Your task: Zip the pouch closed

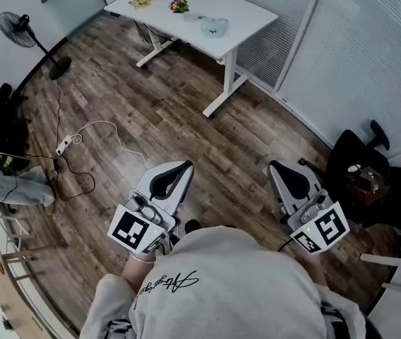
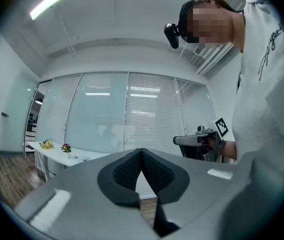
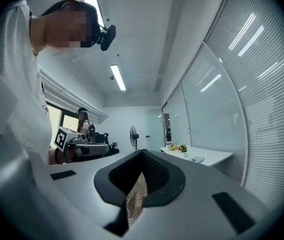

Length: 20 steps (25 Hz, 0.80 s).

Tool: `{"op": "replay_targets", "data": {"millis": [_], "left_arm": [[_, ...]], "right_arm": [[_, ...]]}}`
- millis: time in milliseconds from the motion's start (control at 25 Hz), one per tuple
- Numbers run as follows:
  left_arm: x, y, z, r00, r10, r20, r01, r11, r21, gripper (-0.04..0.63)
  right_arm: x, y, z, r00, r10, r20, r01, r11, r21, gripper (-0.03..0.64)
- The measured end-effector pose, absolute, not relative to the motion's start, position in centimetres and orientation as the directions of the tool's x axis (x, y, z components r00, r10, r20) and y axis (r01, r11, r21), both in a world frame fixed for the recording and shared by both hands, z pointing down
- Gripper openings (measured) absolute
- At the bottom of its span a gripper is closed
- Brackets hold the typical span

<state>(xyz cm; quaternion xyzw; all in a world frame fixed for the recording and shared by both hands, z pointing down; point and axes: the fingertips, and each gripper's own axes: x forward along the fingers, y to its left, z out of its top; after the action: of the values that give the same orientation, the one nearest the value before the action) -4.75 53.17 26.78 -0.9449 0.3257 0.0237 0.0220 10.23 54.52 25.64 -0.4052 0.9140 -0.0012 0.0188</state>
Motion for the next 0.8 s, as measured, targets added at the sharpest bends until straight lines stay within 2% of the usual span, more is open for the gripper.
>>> {"op": "replay_targets", "data": {"millis": [280,800], "left_arm": [[-4.8,53.8,26.9,0.778,-0.623,-0.084,-0.624,-0.781,0.019,-0.002],[-3.4,56.3,26.3,0.784,-0.613,-0.097,-0.619,-0.784,-0.043,-0.002]], "right_arm": [[10.9,54.6,26.2,-0.659,-0.752,-0.022,-0.750,0.659,-0.053,0.002],[11.6,55.7,26.1,-0.680,-0.733,-0.030,-0.732,0.680,-0.041,0.002]]}}
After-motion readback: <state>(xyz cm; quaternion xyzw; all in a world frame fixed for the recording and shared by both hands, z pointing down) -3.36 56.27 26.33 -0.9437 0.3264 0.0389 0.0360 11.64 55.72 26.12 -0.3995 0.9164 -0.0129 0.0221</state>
